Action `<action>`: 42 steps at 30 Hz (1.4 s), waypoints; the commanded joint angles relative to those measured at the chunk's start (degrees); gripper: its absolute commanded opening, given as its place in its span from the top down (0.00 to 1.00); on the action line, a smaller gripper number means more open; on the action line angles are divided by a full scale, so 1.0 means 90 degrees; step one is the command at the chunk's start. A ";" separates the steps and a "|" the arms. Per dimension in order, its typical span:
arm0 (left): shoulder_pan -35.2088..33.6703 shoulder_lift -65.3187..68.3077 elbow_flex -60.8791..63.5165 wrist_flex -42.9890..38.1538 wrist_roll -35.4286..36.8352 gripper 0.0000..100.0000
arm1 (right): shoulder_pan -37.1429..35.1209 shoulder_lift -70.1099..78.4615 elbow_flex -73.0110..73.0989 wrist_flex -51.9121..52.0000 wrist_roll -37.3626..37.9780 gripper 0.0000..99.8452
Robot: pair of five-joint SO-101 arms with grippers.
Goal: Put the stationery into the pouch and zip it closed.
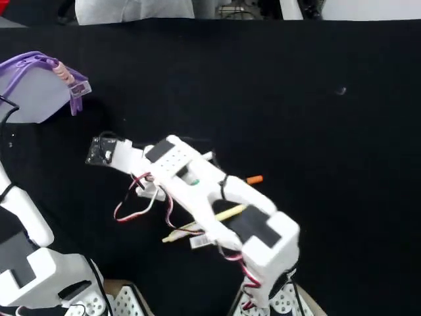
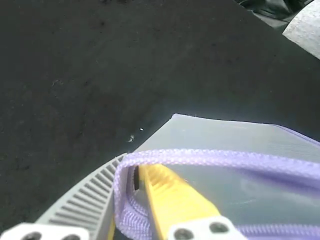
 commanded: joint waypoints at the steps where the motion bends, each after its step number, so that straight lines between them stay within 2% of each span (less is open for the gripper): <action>1: -0.0083 0.0254 0.0024 -0.0117 -0.0107 0.97 | -0.0078 0.0376 -0.0718 0.0274 0.0254 0.77; 5: -0.0054 0.0254 0.0024 -0.0088 -0.0107 0.97 | -0.0010 0.1050 -0.1460 0.0703 0.0254 0.78; 10: -0.0034 0.0254 0.0024 -0.0078 -0.0098 0.97 | 0.0137 0.1685 -0.2515 0.1426 0.0215 0.99; 12: 0.0054 0.0244 0.0024 -0.0068 -0.0098 0.97 | 0.0215 0.1841 -0.2838 0.1700 0.0205 0.96; 18: 0.0698 0.0186 -0.0142 0.0283 -0.0088 0.97 | 0.0576 0.1665 -0.3521 0.2540 0.0205 0.99; 22: 0.1314 0.0244 -0.0874 0.0996 -0.0088 0.97 | 0.0938 0.1040 -0.3707 0.2940 0.0166 0.99; 28: 0.2193 0.0244 -0.1753 0.1768 -0.0068 0.97 | 0.1768 -0.0298 -0.3678 0.3184 -0.0313 0.99; 36: 0.3131 0.0254 -0.2252 0.2090 0.0274 0.97 | 0.2930 -0.2134 -0.3502 0.3184 -0.0342 0.99; 42: 0.3893 0.0254 -0.2877 0.2530 0.0449 0.97 | 0.3419 -0.3306 -0.3160 0.2696 -0.1143 0.99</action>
